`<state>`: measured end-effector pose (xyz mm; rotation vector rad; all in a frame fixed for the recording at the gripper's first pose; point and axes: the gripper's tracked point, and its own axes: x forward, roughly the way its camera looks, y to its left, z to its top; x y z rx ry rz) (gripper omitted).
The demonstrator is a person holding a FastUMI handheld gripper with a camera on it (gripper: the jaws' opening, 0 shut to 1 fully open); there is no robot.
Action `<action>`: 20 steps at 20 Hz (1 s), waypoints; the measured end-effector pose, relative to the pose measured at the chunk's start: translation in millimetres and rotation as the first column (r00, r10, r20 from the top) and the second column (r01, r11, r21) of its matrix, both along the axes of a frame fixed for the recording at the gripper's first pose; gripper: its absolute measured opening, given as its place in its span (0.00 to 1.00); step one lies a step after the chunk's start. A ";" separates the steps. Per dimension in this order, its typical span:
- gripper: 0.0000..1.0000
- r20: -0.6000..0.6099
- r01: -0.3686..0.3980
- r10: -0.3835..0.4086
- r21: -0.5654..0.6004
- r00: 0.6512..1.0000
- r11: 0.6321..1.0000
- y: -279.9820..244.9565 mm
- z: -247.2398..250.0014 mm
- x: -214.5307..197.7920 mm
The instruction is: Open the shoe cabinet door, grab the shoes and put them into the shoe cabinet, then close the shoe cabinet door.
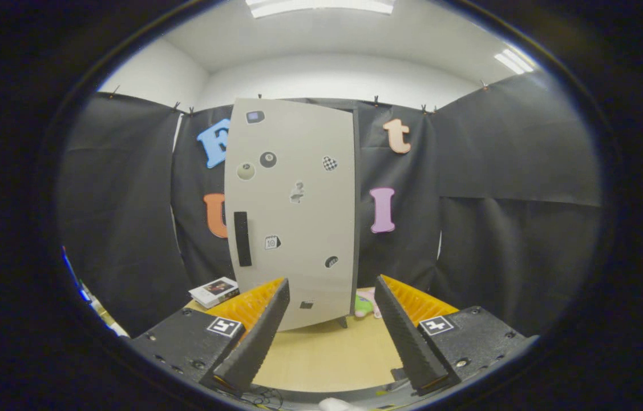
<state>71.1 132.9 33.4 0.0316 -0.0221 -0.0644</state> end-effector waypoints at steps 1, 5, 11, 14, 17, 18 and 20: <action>0.98 0.001 -0.001 0.001 0.001 1.000 1.000 1.7 -1.4 -3.7; 0.98 -0.003 0.008 -0.008 0.012 1.000 1.000 0.6 -5.8 -12.5; 0.98 0.006 0.009 -0.010 0.015 1.000 1.000 1.8 -1.6 -14.1; 0.98 0.010 -0.011 0.011 0.023 1.000 1.000 8.6 -1.4 -14.6; 0.98 0.001 -0.033 0.033 0.021 0.999 0.999 17.0 -3.0 -14.6; 0.98 0.002 -0.035 0.035 0.019 0.999 0.999 17.6 -1.7 -15.7; 0.98 0.005 -0.038 0.038 0.016 0.999 0.999 18.7 0.1 -15.8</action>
